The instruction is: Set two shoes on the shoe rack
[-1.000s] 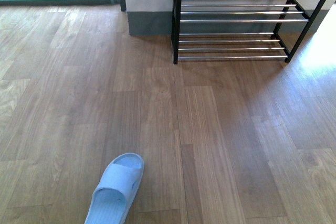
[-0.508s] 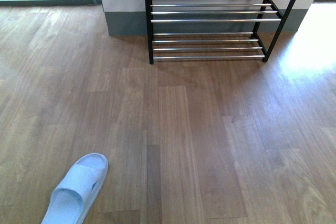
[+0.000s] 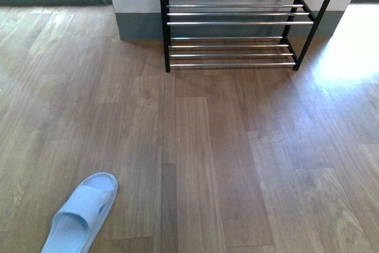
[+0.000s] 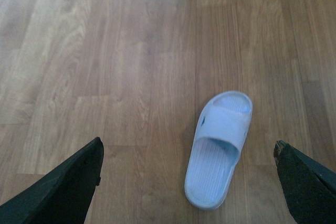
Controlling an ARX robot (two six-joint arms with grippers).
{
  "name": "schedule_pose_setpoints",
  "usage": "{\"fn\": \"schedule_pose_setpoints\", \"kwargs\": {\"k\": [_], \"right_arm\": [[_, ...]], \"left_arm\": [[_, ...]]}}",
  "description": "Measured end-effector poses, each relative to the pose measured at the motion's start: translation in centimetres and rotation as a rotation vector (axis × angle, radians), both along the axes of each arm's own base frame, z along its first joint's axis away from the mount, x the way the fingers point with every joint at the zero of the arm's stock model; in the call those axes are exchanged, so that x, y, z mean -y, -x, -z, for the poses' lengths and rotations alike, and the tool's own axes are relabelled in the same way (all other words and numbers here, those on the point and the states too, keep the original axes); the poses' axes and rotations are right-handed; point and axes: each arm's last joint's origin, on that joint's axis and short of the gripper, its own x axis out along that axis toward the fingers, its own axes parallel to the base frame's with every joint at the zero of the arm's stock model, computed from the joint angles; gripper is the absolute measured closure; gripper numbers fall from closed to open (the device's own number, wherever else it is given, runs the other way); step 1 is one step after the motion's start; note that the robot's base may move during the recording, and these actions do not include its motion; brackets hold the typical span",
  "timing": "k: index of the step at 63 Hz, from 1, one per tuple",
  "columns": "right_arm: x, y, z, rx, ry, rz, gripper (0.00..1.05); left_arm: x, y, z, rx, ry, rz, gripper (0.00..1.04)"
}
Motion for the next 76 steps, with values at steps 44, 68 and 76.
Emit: {"fn": "schedule_pose_setpoints", "kwargs": {"k": [44,68,76], "right_arm": [[0.0,0.0,0.0,0.0,0.0,0.0,1.03],[0.0,0.0,0.0,0.0,0.0,0.0,1.03],[0.0,0.0,0.0,0.0,0.0,0.0,1.03]], "left_arm": [[5.7,-8.1,23.9,-0.52,-0.134,0.267,0.09],[6.2,-10.7,27.7,-0.52,-0.121,0.245,0.09],[6.3,-11.1,28.2,-0.514,-0.12,0.237,0.22]]}}
